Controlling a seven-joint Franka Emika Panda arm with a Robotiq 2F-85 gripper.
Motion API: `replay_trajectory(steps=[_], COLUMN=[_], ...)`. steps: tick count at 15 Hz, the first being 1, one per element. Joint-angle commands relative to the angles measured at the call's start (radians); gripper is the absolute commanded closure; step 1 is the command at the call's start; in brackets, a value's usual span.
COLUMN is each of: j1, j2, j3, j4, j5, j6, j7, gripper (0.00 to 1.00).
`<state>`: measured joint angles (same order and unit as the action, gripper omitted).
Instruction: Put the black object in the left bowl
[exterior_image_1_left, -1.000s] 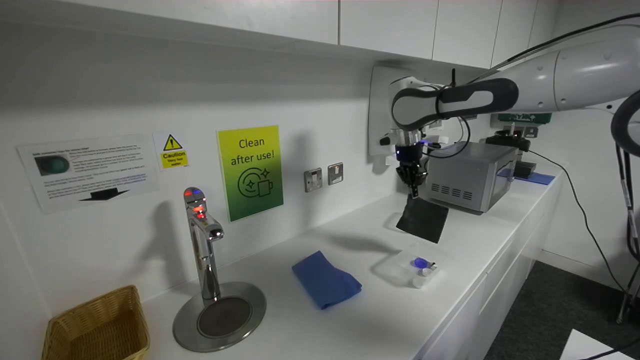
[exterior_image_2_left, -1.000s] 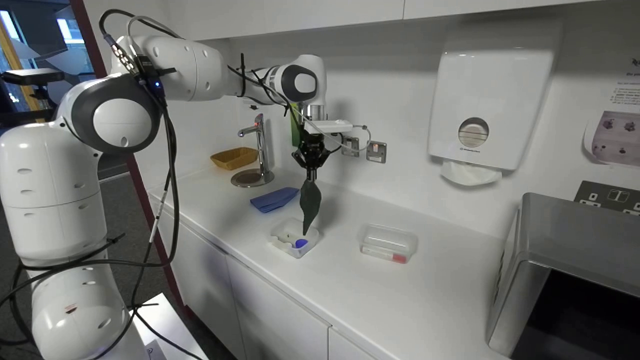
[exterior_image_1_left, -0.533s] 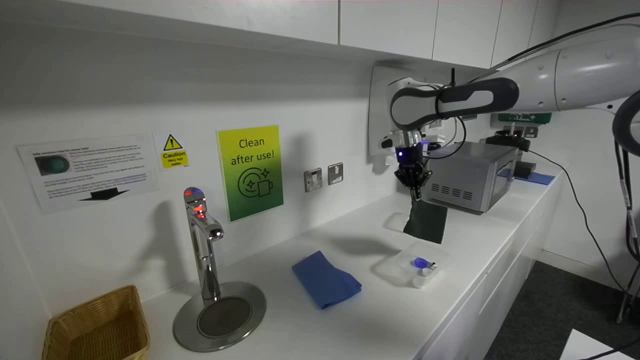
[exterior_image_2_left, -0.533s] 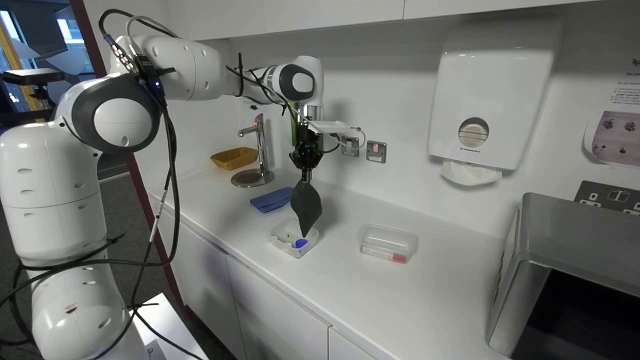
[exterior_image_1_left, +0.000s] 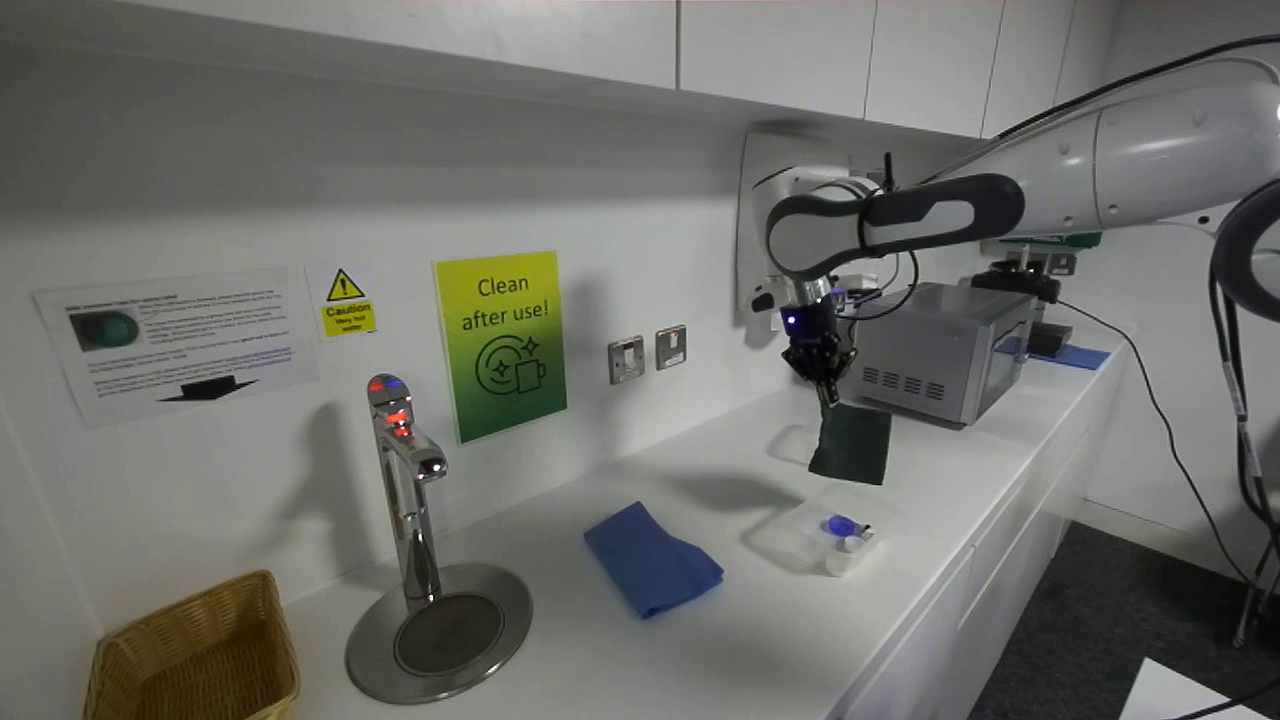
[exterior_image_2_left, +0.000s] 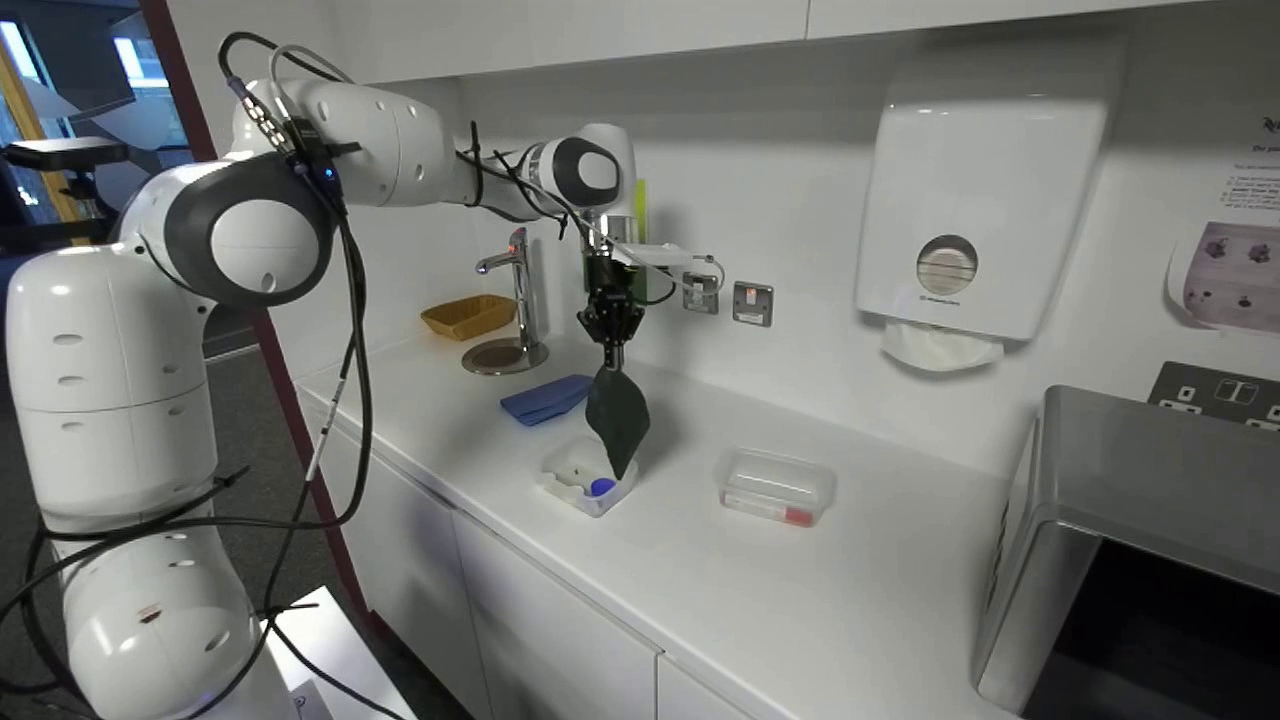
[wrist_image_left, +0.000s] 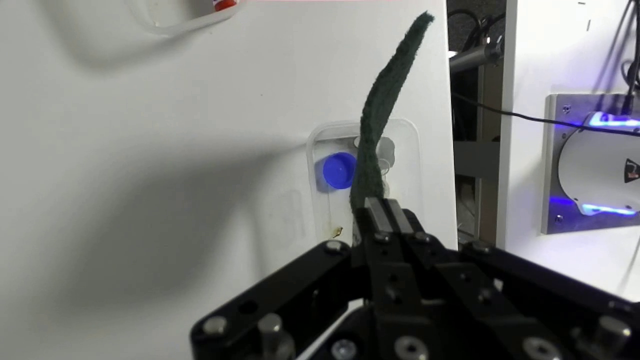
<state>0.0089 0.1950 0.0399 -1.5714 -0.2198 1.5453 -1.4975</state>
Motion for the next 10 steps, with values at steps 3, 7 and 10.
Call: replay_trajectory(steps=[3,7,10], j1=[0.028,0.043,0.056], j2=[0.060,0.084,0.096], j3=[0.011,0.020,0.032], j4=[0.059,0.079,0.101], j5=[-0.066,-0.090,-0.104], j6=[-0.041,-0.049,-0.071], j7=[0.058,0.071,0.081], gripper=[1.00,1.00,1.00])
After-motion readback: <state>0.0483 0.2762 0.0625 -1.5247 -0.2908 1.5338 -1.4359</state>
